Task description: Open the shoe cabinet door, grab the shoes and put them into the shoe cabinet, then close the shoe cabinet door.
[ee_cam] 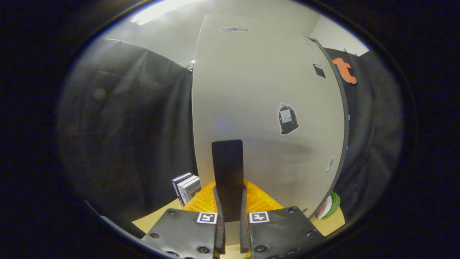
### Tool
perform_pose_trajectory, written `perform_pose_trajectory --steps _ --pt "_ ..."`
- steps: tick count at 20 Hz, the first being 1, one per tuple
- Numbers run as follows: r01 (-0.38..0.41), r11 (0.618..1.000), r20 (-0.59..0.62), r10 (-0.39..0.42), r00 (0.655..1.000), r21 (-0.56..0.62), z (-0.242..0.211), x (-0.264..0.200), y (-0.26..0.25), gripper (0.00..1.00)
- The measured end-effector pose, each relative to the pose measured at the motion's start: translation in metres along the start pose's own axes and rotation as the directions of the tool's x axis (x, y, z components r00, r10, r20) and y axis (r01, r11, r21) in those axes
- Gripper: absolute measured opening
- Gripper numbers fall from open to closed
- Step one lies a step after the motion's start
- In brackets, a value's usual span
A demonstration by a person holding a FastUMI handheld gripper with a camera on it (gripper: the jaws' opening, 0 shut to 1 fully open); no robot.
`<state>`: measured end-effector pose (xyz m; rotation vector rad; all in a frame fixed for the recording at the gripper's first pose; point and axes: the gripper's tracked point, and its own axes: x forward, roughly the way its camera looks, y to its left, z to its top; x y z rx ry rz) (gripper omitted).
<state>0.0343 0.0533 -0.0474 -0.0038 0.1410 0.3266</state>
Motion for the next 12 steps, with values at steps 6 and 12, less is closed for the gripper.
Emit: perform_pose_trajectory --steps 6,12 --pt "0.002 1.0 -0.011 -0.002 1.0 0.019 0.001 -0.028 -0.013 0.18" --pt "0.039 0.999 -0.004 -0.039 0.999 0.035 0.003 -0.047 -0.029 0.17"
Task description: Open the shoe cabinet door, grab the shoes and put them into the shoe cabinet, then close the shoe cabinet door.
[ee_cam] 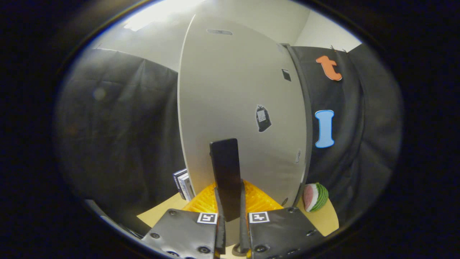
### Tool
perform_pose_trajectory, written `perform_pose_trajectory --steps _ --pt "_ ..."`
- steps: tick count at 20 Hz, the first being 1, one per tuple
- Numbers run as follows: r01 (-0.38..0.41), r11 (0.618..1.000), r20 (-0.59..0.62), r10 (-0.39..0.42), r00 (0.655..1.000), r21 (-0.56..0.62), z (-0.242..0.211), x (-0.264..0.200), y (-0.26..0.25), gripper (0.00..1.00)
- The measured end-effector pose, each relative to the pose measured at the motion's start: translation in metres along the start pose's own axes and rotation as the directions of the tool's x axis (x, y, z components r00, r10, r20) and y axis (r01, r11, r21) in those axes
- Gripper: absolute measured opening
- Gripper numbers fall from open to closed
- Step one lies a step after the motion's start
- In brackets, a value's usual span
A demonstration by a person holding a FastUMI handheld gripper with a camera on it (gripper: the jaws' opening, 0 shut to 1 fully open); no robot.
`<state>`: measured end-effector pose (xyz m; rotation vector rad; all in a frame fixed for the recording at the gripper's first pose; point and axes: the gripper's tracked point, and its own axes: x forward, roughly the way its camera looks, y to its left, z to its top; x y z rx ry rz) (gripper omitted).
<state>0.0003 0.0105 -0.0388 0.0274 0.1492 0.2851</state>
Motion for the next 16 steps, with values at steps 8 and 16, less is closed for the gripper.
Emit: perform_pose_trajectory --steps 8,16 --pt "0.087 0.996 0.017 -0.087 0.996 0.0 0.002 -0.01 -0.021 0.17" --pt "0.187 0.982 0.019 -0.186 0.982 -0.003 0.005 -0.036 -0.058 0.15"
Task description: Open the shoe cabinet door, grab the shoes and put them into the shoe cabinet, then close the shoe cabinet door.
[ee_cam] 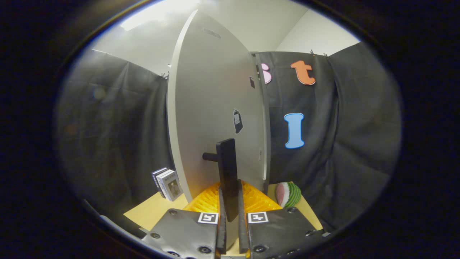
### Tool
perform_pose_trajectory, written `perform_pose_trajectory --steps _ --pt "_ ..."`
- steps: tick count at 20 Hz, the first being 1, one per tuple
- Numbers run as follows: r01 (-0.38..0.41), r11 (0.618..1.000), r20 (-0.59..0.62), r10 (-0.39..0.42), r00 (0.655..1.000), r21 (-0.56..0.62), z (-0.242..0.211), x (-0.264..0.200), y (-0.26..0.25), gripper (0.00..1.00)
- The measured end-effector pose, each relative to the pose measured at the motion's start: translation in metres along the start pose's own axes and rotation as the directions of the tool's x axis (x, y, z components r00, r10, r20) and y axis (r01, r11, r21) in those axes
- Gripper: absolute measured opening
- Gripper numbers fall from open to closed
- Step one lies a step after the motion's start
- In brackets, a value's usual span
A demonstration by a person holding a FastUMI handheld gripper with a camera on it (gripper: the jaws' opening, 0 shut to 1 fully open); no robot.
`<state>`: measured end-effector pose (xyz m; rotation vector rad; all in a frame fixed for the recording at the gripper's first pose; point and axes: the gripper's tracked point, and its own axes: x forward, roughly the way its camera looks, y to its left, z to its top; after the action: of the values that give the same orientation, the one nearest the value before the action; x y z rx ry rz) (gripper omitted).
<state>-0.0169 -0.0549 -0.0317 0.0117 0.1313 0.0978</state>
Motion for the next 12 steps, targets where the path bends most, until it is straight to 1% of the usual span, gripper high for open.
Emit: perform_pose_trajectory --steps 9,12 --pt "0.108 0.994 0.016 -0.109 0.994 0.034 0.01 -0.006 -0.064 0.14" --pt "0.135 0.989 0.023 -0.137 0.99 0.055 0.012 -0.012 -0.086 0.09"
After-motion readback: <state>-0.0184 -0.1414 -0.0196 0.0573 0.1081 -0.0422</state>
